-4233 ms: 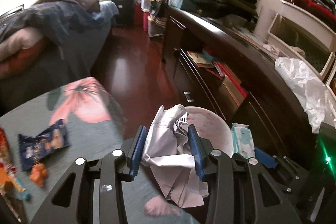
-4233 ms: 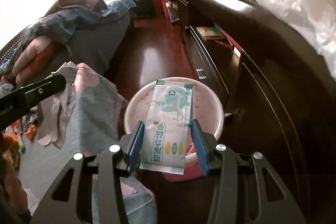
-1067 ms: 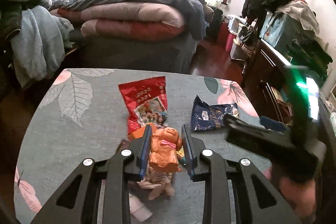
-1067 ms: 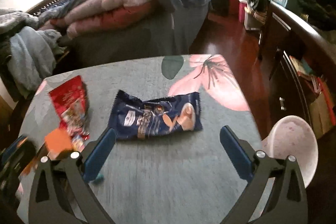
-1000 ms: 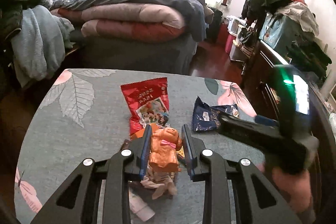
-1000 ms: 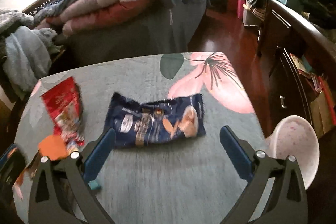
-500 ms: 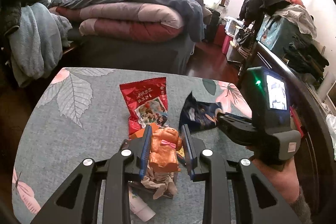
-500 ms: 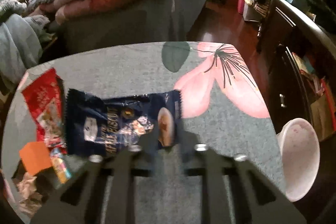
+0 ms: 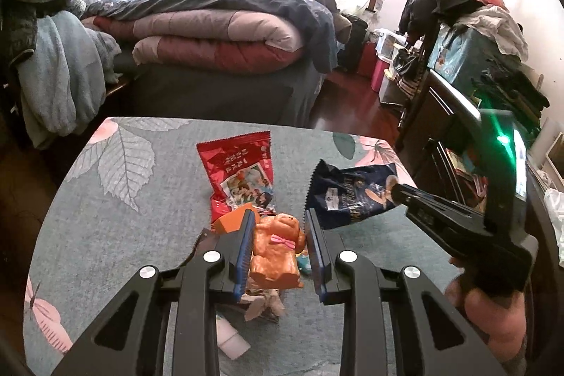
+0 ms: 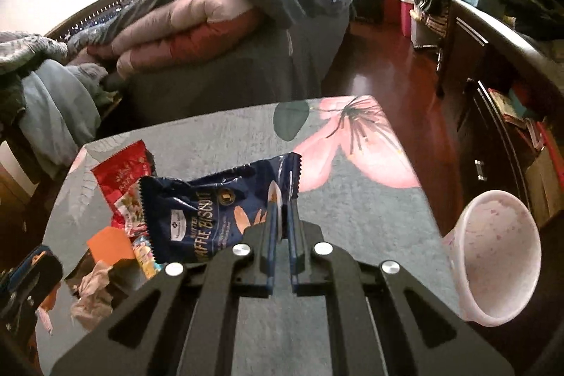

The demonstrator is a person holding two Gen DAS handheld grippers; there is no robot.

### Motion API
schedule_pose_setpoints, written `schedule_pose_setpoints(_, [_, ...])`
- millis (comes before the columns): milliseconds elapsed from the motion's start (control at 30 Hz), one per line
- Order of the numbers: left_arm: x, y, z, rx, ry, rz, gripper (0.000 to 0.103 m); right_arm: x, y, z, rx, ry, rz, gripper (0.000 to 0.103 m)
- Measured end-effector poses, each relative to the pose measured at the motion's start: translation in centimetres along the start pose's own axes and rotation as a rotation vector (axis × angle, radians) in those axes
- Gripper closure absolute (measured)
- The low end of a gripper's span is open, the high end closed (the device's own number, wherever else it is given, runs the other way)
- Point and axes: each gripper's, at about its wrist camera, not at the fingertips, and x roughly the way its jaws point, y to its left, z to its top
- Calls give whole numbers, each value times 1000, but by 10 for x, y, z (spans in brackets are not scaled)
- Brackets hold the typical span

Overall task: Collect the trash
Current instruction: 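Grasp the blue snack wrapper with the right gripper, then carry blue wrapper to wastebasket and open right gripper while left holds orange toy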

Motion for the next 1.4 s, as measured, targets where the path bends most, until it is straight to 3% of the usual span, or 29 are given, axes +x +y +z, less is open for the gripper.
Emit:
schedule_pose_setpoints(467, [-11,-55,2,76,-16,-49,74,-83,-61,-24,56,-120,-25,95])
schedule_pose_setpoints(667, [-12,-88,2,122,-25,-83,74,-114,-96,-35,81,-172,-78,95])
schedule_pose_setpoints(967, [-1,-159,1,218,-26,-175,74,-142,-169,-54,169,-214,-183,95])
schedule_pose_setpoints(1400, [43,-275,-15,354,43,-320,74,-148,-280,-90,347,-199,-312,95])
